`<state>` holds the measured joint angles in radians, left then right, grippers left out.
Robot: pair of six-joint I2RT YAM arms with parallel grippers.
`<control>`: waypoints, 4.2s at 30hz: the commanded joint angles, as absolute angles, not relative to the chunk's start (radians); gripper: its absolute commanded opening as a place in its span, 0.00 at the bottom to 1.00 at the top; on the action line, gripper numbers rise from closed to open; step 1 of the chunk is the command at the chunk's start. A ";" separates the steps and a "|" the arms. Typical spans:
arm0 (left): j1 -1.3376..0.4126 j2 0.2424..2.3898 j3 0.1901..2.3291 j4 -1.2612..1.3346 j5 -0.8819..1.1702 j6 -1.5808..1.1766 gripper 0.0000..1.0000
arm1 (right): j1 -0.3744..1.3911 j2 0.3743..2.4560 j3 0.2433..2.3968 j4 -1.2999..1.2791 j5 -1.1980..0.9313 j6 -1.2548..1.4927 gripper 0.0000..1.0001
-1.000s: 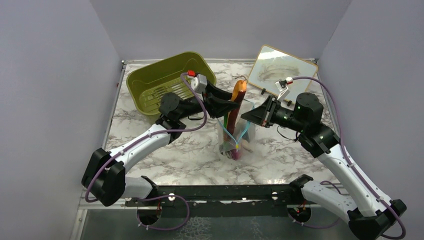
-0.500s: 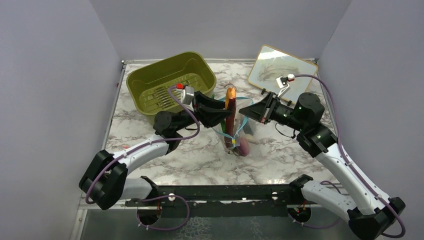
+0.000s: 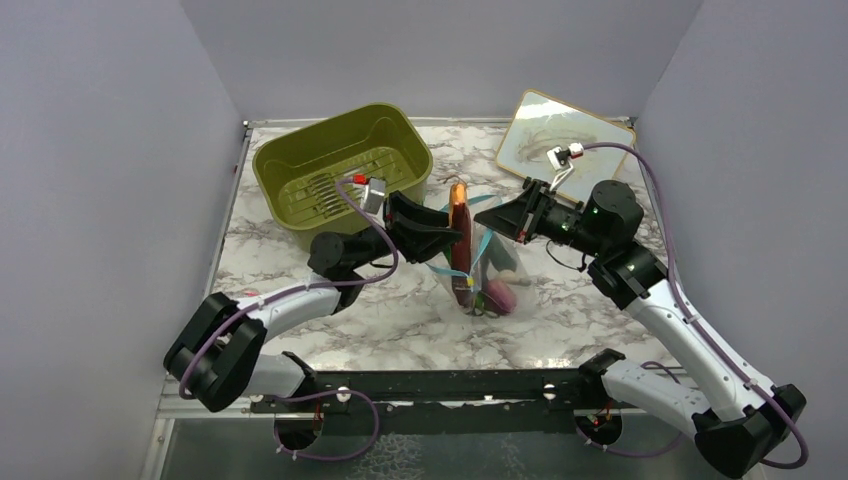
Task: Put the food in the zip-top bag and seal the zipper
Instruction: Place the fake food in the zipper food storage bag, then adjust the zipper food storage bag at the center of the board.
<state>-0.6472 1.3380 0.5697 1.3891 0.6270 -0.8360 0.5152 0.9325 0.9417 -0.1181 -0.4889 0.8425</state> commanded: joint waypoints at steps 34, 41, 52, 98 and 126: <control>-0.650 1.028 1.057 0.017 0.374 -0.393 0.10 | 0.509 0.901 0.873 0.133 -0.444 0.745 0.01; -0.652 1.027 0.993 0.174 0.346 -0.634 0.00 | 0.509 0.950 0.864 0.183 -0.437 0.731 0.01; -0.650 0.979 1.138 -0.324 -0.041 -0.448 0.56 | 0.509 0.884 0.804 0.188 -0.411 0.685 0.01; -0.651 1.158 0.933 0.038 0.343 -0.851 0.00 | 0.509 0.796 0.757 -0.201 -0.317 0.621 0.19; -0.651 1.244 0.906 0.096 0.324 -0.856 0.00 | 0.509 0.857 0.939 -0.508 0.037 0.924 0.47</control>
